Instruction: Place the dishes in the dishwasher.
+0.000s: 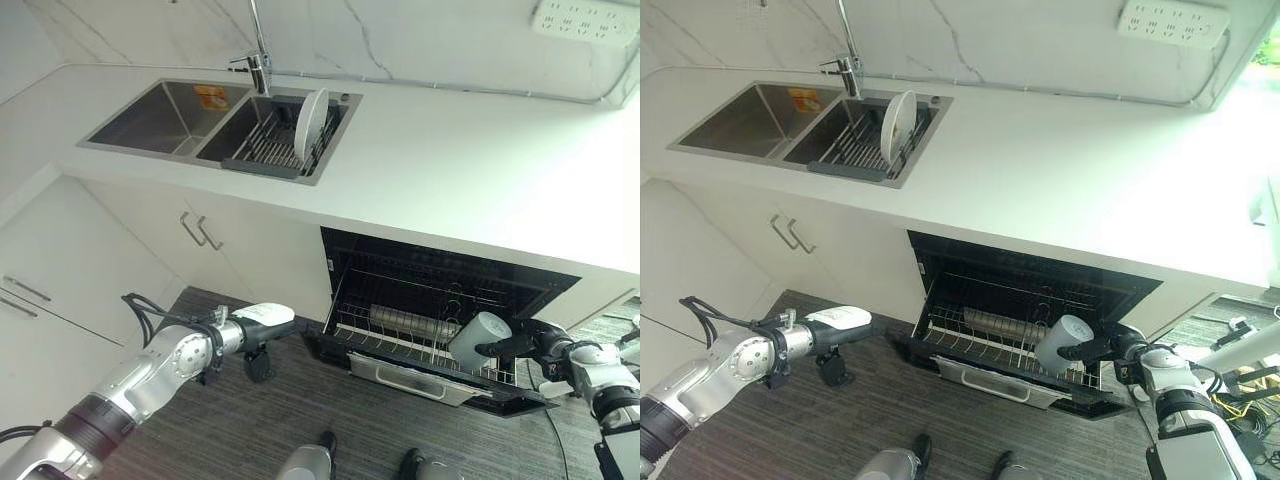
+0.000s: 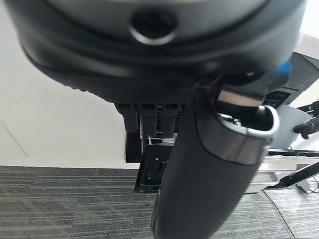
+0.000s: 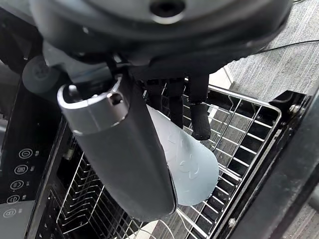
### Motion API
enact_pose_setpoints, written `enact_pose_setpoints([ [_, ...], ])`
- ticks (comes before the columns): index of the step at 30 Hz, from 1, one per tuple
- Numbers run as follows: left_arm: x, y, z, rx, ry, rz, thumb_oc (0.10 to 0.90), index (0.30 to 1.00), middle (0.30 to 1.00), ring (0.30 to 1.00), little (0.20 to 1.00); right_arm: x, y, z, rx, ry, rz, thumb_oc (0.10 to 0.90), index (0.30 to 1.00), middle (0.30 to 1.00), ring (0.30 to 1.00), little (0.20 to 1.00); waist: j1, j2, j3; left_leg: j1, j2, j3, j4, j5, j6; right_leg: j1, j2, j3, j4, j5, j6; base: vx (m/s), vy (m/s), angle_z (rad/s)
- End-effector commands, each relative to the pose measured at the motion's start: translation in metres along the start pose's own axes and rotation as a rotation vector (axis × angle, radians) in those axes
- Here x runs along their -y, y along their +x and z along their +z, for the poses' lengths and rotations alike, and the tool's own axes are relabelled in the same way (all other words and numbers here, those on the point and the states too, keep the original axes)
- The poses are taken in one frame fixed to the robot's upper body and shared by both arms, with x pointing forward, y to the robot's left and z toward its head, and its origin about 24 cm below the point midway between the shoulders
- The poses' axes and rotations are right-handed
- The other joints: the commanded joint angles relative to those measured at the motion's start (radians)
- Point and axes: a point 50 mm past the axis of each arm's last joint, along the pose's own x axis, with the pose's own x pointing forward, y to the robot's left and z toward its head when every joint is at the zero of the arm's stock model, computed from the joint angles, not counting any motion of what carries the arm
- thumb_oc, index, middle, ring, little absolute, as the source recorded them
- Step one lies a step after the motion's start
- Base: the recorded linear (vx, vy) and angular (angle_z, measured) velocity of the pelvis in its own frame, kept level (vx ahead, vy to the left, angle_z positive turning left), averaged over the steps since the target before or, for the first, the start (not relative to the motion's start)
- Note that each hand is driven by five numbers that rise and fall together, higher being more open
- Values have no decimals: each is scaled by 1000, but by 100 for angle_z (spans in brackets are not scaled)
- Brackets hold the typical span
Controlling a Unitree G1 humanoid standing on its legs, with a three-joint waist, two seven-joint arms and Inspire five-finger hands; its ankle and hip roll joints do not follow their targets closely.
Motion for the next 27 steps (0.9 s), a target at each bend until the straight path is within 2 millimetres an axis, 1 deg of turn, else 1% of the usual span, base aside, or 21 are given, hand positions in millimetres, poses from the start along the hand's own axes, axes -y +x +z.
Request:
enact_pose_setpoints([
  [1, -39, -9, 15, 77, 56, 162, 800, 900, 900, 900, 900, 20, -6, 26, 53, -91, -61, 400, 300, 300, 300, 300, -7, -10, -29, -63, 25, 119, 94, -77, -2, 86, 14, 112, -59, -44, 85, -38, -9, -7],
  [7, -52, -9, 18, 95, 69, 208, 800, 900, 900, 900, 900, 23, -6, 36, 75, -107, -68, 400, 300, 300, 300, 300, -9, 2, 7, -81, 22, 120, 94, -70, 2, 66, 20, 122, -59, -36, 82, -36, -12, -5],
  [9, -57, -8, 20, 109, 75, 235, 800, 900, 900, 900, 900, 21, -5, 47, 106, -102, -62, 400, 300, 300, 300, 300, -10, 8, 25, -93, 20, 118, 94, -66, 3, 55, 24, 126, -59, -33, 80, -62, -14, -4],
  [14, -72, -5, 27, 140, 103, 287, 800, 900, 900, 900, 900, 16, -5, 78, 194, -115, -42, 400, 300, 300, 300, 300, -14, 22, 64, -123, 14, 114, 94, -56, 5, 28, 31, 133, -59, -27, 75, -82, -7, -1],
  [15, -76, -3, 29, 148, 112, 303, 800, 900, 900, 900, 900, 12, -5, 90, 229, -128, -30, 400, 300, 300, 300, 300, -18, 24, 78, -134, 13, 115, 94, -53, 6, 16, 33, 137, -59, -25, 74, -114, -5, 0],
  [16, -79, -1, 31, 153, 119, 314, 800, 900, 900, 900, 900, 8, -4, 98, 253, -140, -21, 400, 300, 300, 300, 300, -21, 26, 88, -141, 11, 116, 94, -50, 7, 8, 35, 139, -59, -23, 73, -120, -2, -1],
  [20, -89, 6, 36, 161, 137, 351, 800, 900, 900, 900, 900, -4, -5, 123, 310, -186, -6, 400, 300, 300, 300, 300, -32, 28, 123, -166, 12, 123, 94, -41, 10, -21, 40, 148, -59, -12, 71, -100, 4, -2],
  [21, -93, 8, 38, 164, 145, 363, 800, 900, 900, 900, 900, -6, -6, 131, 333, -206, -17, 400, 300, 300, 300, 300, -35, 30, 135, -175, 11, 125, 94, -38, 11, -32, 43, 152, -59, -9, 69, -177, 18, -13],
  [22, -100, 10, 41, 162, 157, 384, 800, 900, 900, 900, 900, -8, -9, 145, 385, -228, -39, 400, 300, 300, 300, 300, -42, 32, 155, -188, 13, 131, 94, -31, 11, -48, 47, 158, -59, -3, 66, -138, 18, -14],
  [23, -101, 10, 41, 161, 158, 386, 800, 900, 900, 900, 900, -8, -9, 147, 389, -228, -42, 400, 300, 300, 300, 300, -42, 32, 156, -189, 13, 132, 94, -30, 11, -50, 48, 159, -59, -2, 66, -116, 23, -17],
  [24, -103, 11, 41, 158, 158, 393, 800, 900, 900, 900, 900, -9, -10, 152, 410, -238, -54, 400, 300, 300, 300, 300, -45, 33, 162, -194, 14, 134, 94, -29, 11, -56, 48, 161, -59, 0, 66, -54, 16, -5],
  [25, -105, 12, 41, 155, 158, 400, 800, 900, 900, 900, 900, -9, -12, 157, 422, -243, -70, 445, 368, 368, 368, 368, -48, 33, 167, -197, 14, 137, 94, -28, 11, -61, 49, 163, -59, 2, 66, -76, 25, -6],
  [26, -107, 12, 41, 150, 159, 408, 800, 900, 900, 900, 900, -9, -13, 160, 432, -244, -97, 695, 742, 742, 742, 742, -52, 34, 173, -201, 15, 140, 94, -27, 11, -67, 50, 165, -59, 5, 65, -60, 19, -5],
  [27, -108, 12, 41, 147, 160, 409, 800, 900, 900, 900, 900, -8, -13, 161, 432, -243, -111, 800, 900, 900, 900, 900, -53, 33, 175, -202, 15, 141, 94, -26, 12, -70, 50, 166, -59, 6, 65, -54, 16, -6],
])
